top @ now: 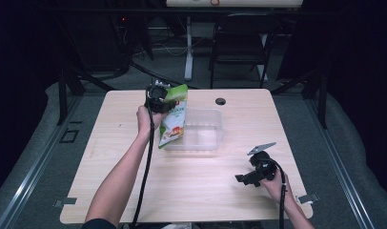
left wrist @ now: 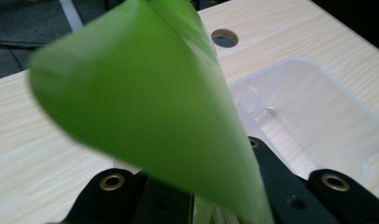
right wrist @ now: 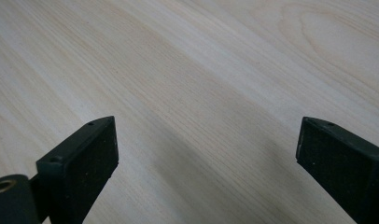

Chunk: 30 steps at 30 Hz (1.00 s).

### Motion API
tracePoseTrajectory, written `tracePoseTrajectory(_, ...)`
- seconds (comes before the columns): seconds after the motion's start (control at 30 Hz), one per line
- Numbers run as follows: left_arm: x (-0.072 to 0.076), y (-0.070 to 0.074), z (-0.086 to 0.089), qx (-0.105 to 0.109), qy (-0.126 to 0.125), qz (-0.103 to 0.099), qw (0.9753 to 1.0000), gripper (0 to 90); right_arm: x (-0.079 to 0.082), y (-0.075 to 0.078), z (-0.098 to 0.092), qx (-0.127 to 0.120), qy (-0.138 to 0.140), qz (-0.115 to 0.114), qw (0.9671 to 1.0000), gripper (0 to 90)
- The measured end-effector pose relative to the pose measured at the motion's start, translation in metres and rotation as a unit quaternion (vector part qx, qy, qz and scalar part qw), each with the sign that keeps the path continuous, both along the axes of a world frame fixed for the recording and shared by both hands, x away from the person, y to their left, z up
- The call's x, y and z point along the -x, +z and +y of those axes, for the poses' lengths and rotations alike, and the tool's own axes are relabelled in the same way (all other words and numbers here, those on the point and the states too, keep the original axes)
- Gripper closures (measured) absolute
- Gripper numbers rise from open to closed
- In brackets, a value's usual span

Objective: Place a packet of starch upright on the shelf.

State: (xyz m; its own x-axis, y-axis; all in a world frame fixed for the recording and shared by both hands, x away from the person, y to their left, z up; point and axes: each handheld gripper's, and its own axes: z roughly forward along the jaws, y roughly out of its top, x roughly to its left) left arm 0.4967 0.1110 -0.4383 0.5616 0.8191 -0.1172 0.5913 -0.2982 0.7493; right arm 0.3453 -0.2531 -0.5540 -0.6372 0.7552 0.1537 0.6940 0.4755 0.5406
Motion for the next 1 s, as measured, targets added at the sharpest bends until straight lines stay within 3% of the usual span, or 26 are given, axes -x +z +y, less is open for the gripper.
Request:
tracePoseTrajectory(0.1, 0.006, 0.004, 0.002, 0.022, -0.001, -0.008, 0.9997, 90.0, 0.0, 0.0, -0.001, 0.004, 0.0, -0.002, 1.0, 5.1)
tracePoseTrajectory(0.3, 0.021, 0.01, 0.001, 0.051, 0.018, -0.062, 0.9966, 90.0, 0.001, 0.002, -0.001, 0.0, -0.002, -0.002, 1.0, 5.1)
tracePoseTrajectory(0.43, 0.026, 0.003, 0.004, 0.078, 0.039, -0.095, 0.9917, 90.0, 0.001, 0.0, -0.001, -0.002, -0.002, -0.001, 1.0, 5.1)
tracePoseTrajectory(0.6, 0.029, -0.01, 0.01, 0.098, 0.055, -0.105, 0.9881, 90.0, 0.001, 0.001, -0.001, -0.002, -0.003, -0.001, 1.0, 5.1)
tracePoseTrajectory(0.67, 0.03, -0.018, 0.013, 0.12, 0.049, -0.116, 0.9848, 90.0, 0.001, 0.001, -0.001, 0.005, -0.001, -0.002, 1.0, 5.1)
tracePoseTrajectory(0.73, 0.033, -0.023, 0.015, 0.122, 0.06, -0.136, 0.9814, 90.0, 0.001, 0.001, -0.001, 0.006, 0.001, 0.0, 1.0, 5.2)
tracePoseTrajectory(0.8, 0.033, -0.026, 0.016, 0.129, 0.052, -0.128, 0.9819, 89.9, 0.0, 0.0, 0.0, 0.004, 0.004, 0.002, 1.0, 5.1)
tracePoseTrajectory(0.93, 0.033, -0.033, 0.015, 0.102, 0.058, -0.114, 0.9865, 89.0, 0.001, 0.001, 0.0, 0.002, -0.001, 0.0, 1.0, 5.2)
tracePoseTrajectory(1.0, 0.035, -0.038, 0.016, 0.098, 0.067, -0.113, 0.9865, 88.8, 0.001, 0.0, 0.0, 0.002, 0.003, 0.003, 1.0, 5.1)
